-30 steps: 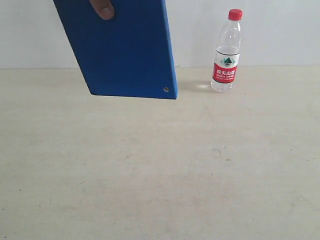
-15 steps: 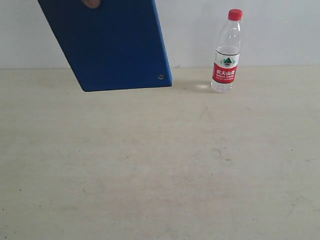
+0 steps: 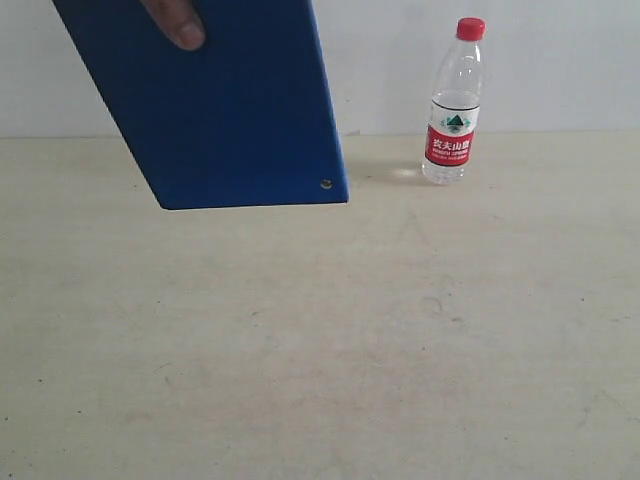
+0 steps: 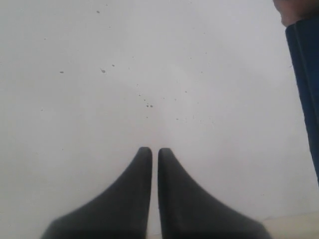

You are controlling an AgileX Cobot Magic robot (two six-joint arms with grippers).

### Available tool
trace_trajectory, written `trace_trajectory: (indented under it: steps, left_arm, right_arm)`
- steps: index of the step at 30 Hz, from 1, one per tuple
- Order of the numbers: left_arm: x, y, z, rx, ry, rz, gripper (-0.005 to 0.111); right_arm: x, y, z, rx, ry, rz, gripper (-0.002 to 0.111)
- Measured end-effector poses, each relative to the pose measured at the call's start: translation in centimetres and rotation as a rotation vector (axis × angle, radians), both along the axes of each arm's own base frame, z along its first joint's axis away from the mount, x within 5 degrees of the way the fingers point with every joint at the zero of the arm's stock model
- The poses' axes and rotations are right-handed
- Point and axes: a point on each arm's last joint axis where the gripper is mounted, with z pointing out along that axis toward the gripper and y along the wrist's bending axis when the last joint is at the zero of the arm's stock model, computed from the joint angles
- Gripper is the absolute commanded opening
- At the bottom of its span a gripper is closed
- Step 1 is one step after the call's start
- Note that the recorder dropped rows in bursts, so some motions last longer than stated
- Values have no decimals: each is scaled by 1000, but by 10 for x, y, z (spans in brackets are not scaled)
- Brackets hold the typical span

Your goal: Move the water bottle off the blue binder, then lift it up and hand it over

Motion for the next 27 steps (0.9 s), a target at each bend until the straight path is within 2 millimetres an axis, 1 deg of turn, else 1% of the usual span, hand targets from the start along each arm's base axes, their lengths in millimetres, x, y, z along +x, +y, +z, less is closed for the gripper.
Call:
trace_trajectory:
  steps: [4,6,12,14,17,21,24,27]
  left_arm:
    - [0,0,0,-36,0,-12,4]
    - [0,0,0,-51,-1,-17,4]
    - [0,0,0,-84,-1,-30,4]
    - [0,0,0,-75,-1,-27,4]
    - [-1,0,1,-56,-7,-17,4]
    - [-1,1,1,-55,-7,-13,4]
    - [0,4,0,-79,2,16,4]
    - [2,4,-10,-95,111,22,4]
  right_arm:
    - [-1,2,-14,-33,146,22,0]
    - [-1,2,-18,-31,193,26,0]
    - [-3,2,-19,-12,198,29,0]
    - [-7,-4,-14,33,134,-23,0]
    - [-4,-14,-9,71,76,-199,0]
    - [-2,-24,-7,86,45,-370,0]
    - [-2,-28,-7,88,42,-441,0]
    - [-2,-29,-7,90,41,-448,0]
